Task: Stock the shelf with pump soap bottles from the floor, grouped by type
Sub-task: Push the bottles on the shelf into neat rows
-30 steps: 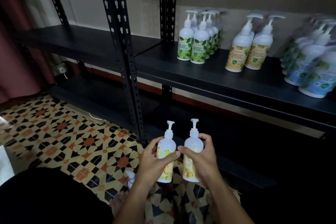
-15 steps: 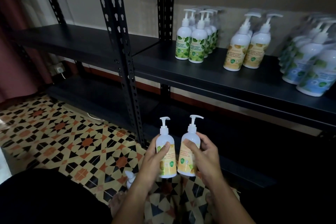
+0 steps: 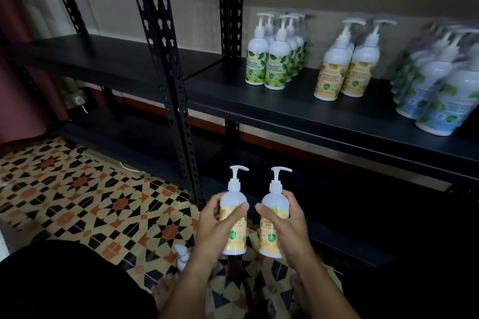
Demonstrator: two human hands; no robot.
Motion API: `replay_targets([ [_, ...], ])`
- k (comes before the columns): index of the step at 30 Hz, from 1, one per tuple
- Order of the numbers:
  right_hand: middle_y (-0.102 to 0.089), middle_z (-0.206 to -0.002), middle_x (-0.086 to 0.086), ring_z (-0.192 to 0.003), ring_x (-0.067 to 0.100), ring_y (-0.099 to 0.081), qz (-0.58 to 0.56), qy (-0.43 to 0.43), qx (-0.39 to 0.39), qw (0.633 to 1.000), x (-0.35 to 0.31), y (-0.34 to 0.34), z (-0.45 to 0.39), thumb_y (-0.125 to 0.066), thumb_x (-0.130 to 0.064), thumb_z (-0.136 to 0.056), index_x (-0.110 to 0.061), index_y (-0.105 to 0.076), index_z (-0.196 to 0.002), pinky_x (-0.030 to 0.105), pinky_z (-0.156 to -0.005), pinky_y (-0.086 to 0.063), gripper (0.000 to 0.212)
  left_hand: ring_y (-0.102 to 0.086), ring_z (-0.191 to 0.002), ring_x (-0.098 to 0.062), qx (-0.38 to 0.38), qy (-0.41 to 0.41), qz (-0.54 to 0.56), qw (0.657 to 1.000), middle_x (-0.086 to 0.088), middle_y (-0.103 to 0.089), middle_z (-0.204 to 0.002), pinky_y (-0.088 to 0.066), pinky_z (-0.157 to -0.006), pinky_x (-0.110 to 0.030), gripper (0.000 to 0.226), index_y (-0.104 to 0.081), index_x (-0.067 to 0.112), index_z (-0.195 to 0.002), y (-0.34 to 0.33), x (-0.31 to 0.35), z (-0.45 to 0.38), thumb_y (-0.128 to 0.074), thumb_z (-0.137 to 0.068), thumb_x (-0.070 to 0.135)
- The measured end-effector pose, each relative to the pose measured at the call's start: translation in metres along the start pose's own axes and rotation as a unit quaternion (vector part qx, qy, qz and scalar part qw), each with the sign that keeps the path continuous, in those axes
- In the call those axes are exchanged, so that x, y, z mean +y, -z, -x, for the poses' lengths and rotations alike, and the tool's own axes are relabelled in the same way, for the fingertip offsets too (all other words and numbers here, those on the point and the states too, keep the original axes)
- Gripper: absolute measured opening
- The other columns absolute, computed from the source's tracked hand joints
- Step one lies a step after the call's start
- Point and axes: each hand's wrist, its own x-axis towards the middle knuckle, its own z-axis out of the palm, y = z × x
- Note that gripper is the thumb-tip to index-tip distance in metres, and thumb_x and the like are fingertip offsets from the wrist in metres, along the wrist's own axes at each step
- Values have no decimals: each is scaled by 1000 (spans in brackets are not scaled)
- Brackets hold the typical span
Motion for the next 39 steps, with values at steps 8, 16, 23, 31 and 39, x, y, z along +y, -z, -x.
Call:
replay_targets([
  [8,-77,-102,0,-89,18,-76,23,39,51,998,-9,6,3,-95,-14,-69,-22,-70,-111,36,-75,-64,50,-74,-107,-19,-70,-38,-25,997,1,-75,-117,-60,-92,-42,45,-57,31,-139,-14,8,0,-61,-97,45],
  [16,-77,-105,-4,-97,14,-75,11,96,83,992,-26,12,7,-89,-13,-77,-26,-70,-119,36,-84,-62,48,-69,-114,-18,-79,-92,-44,992,4,-72,-121,-54,-100,-44,44,-57,37,-137,-34,25,-9,-63,-96,53],
  [23,-78,-103,-4,-94,12,-75,1,165,100,981,-75,23,8,-86,-11,-80,-25,-69,-121,26,-77,-61,47,-72,-107,-19,-118,-150,-37,981,2,-73,-116,-58,-92,-42,41,-59,35,-134,-64,66,-22,-63,-95,45],
  [31,-77,-104,-4,-94,12,-74,8,259,134,957,-144,46,1,-87,-8,-78,-27,-68,-119,24,-78,-59,48,-72,-106,-23,-146,-217,11,965,-2,-73,-113,-57,-85,-34,45,-56,26,-137,-102,132,-43,-61,-95,43],
  [39,-76,-105,-7,-96,11,-73,27,318,159,934,-194,69,-15,-86,-11,-80,-26,-66,-119,23,-80,-58,46,-70,-114,-17,-193,-263,23,945,6,-73,-119,-56,-97,-36,49,-53,24,-139,-139,185,-60,-60,-96,44],
])
